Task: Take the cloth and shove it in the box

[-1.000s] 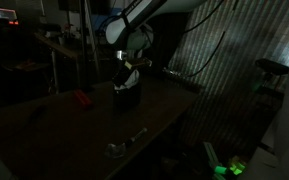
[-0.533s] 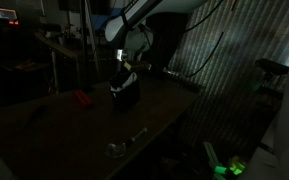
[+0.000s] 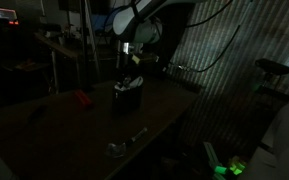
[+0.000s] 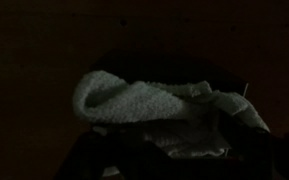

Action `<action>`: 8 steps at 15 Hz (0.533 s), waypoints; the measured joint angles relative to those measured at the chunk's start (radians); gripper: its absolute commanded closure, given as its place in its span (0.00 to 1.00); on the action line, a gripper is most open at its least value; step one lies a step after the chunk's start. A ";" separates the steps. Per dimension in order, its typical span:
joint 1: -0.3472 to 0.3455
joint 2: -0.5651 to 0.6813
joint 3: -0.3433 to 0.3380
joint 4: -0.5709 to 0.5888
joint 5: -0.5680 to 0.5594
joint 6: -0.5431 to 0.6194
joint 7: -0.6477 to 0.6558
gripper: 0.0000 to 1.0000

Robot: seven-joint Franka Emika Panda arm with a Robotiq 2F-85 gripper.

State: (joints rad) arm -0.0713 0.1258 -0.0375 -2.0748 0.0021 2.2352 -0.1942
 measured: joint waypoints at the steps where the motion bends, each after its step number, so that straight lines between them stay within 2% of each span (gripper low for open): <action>1: 0.001 -0.029 0.000 -0.012 -0.018 -0.008 0.007 0.00; 2: 0.003 -0.059 0.000 -0.024 -0.034 -0.013 0.015 0.05; 3: 0.004 -0.087 0.000 -0.039 -0.048 -0.016 0.023 0.25; 4: 0.006 -0.114 0.000 -0.053 -0.063 -0.019 0.031 0.31; 8: 0.008 -0.194 0.003 -0.114 -0.103 -0.020 0.063 0.65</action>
State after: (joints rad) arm -0.0629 -0.0686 -0.0344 -2.1886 -0.1005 2.2151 -0.1310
